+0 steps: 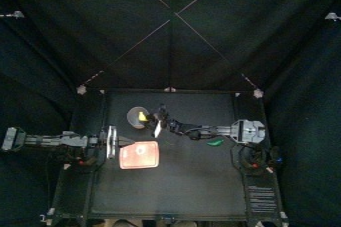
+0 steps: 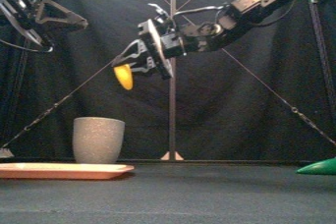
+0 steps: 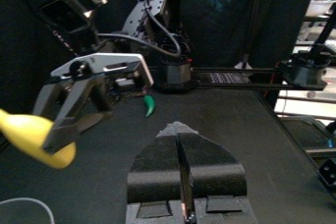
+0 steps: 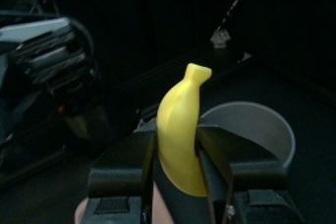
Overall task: Pick the banana then place it in the grey bowl
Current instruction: Place banana in the grey bowl
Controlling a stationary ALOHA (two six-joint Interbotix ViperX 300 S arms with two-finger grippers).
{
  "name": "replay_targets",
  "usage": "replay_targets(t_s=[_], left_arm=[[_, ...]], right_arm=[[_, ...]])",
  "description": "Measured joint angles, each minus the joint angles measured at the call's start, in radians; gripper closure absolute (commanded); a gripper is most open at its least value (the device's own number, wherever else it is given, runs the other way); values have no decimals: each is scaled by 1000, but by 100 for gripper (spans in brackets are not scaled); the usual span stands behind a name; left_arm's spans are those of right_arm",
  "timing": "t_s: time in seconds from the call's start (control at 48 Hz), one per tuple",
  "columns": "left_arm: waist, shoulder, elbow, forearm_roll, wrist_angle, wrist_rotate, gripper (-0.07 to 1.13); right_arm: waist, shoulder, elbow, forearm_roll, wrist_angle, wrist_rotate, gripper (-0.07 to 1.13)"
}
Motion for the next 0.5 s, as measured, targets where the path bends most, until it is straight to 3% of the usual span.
replay_targets(t_s=[0.229,0.5], left_arm=[[6,0,2,0,0,0,104],[8,0,2,-2,0,0,104]], right_arm=[[-18,101,-127,0,-3,-2,49],[-51,120,-138,15,20,-2,45]])
